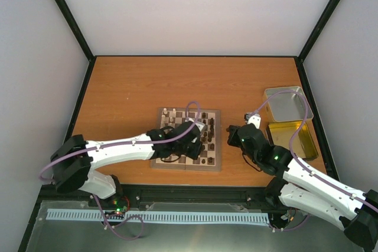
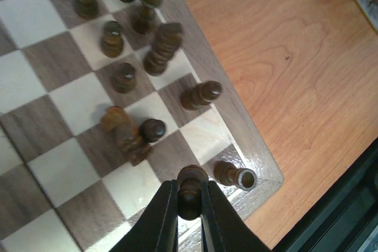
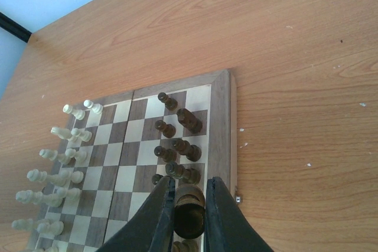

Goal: Set up the chess pieces on the board
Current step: Place the chess piece on the chessboard.

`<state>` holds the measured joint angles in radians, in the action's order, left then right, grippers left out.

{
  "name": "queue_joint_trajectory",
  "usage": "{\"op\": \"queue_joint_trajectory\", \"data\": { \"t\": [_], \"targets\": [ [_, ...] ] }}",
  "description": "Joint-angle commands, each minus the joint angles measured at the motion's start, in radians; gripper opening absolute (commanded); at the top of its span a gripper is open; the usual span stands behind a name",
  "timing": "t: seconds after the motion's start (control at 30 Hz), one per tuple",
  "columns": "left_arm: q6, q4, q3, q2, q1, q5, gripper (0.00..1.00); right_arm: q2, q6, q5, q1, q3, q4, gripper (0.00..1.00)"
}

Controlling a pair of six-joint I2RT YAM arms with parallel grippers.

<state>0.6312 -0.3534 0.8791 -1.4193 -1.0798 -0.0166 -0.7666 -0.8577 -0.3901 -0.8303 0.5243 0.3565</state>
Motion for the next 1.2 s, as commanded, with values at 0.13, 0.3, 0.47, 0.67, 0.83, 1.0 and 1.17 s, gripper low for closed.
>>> {"op": "queue_joint_trajectory", "data": {
  "t": [0.13,0.3,0.47,0.67,0.83,1.0,1.17],
  "targets": [
    [-0.049,-0.028,0.101,-0.131,-0.100,-0.110,0.03,0.004,-0.023,-0.034,0.005,-0.020,0.002,0.03],
    [-0.049,-0.031,0.115,-0.173,-0.106,-0.134,0.03,0.009,-0.022,-0.033,0.005,-0.022,0.004,0.03],
    [-0.053,-0.051,0.125,-0.193,-0.106,-0.151,0.04,0.012,-0.026,-0.032,0.005,-0.027,0.004,0.03],
    [-0.053,-0.053,0.129,-0.211,-0.106,-0.138,0.07,0.013,-0.025,-0.026,0.006,-0.029,-0.001,0.03],
    [-0.054,-0.063,0.134,-0.218,-0.107,-0.145,0.12,0.016,-0.023,-0.023,0.006,-0.031,-0.002,0.03],
    [-0.050,-0.079,0.146,-0.210,-0.107,-0.153,0.23,0.021,-0.019,-0.014,0.005,-0.030,-0.005,0.03],
    [-0.059,-0.073,0.147,-0.184,-0.106,-0.126,0.32,0.047,0.034,0.027,0.005,-0.037,-0.024,0.03]
  ]
}}
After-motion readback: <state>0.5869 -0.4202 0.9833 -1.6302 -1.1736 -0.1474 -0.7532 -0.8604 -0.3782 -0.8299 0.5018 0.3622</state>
